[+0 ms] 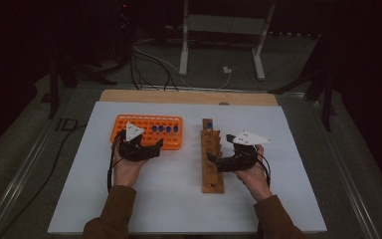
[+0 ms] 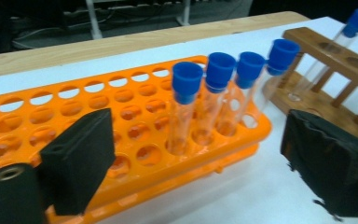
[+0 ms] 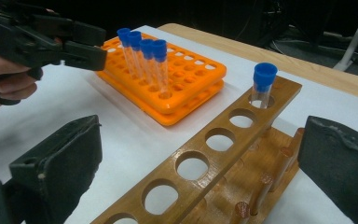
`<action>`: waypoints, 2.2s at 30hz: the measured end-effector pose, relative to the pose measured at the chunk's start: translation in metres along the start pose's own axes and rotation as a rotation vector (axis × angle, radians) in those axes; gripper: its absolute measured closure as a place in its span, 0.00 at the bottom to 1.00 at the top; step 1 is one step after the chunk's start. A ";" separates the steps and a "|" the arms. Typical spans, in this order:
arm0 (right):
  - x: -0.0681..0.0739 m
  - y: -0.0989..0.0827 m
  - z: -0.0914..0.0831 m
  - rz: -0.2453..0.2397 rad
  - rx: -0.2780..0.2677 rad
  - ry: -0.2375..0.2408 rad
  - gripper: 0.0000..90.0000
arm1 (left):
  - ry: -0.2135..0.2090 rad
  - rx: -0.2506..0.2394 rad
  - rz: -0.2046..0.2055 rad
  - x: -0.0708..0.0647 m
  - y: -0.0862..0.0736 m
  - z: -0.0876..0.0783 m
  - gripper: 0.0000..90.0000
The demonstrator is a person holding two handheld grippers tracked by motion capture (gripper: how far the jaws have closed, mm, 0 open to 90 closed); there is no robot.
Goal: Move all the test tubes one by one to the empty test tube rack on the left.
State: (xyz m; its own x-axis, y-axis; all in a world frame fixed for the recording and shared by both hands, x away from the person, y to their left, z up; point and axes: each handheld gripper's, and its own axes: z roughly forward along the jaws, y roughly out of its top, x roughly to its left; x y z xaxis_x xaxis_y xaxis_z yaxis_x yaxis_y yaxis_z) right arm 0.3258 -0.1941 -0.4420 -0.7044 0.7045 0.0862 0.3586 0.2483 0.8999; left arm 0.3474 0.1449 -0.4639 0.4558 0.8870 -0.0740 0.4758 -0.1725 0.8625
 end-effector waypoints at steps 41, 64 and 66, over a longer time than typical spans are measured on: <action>-0.010 0.037 0.022 -0.013 0.020 -0.044 0.00 | -0.053 -0.089 0.042 -0.023 -0.021 -0.041 0.01; -0.035 0.030 0.071 -0.047 0.148 -0.153 0.69 | -0.082 -0.085 0.026 -0.025 -0.022 -0.044 0.01; -0.035 0.029 0.073 -0.065 0.144 -0.169 0.76 | -0.086 -0.081 0.031 -0.028 -0.023 -0.043 0.01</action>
State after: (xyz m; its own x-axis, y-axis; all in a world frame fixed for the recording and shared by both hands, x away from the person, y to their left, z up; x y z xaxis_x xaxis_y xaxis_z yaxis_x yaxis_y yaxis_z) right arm 0.4055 -0.1627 -0.4506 -0.6202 0.7826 -0.0536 0.4086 0.3806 0.8296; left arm 0.2919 0.1426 -0.4601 0.5340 0.8410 -0.0865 0.4001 -0.1612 0.9022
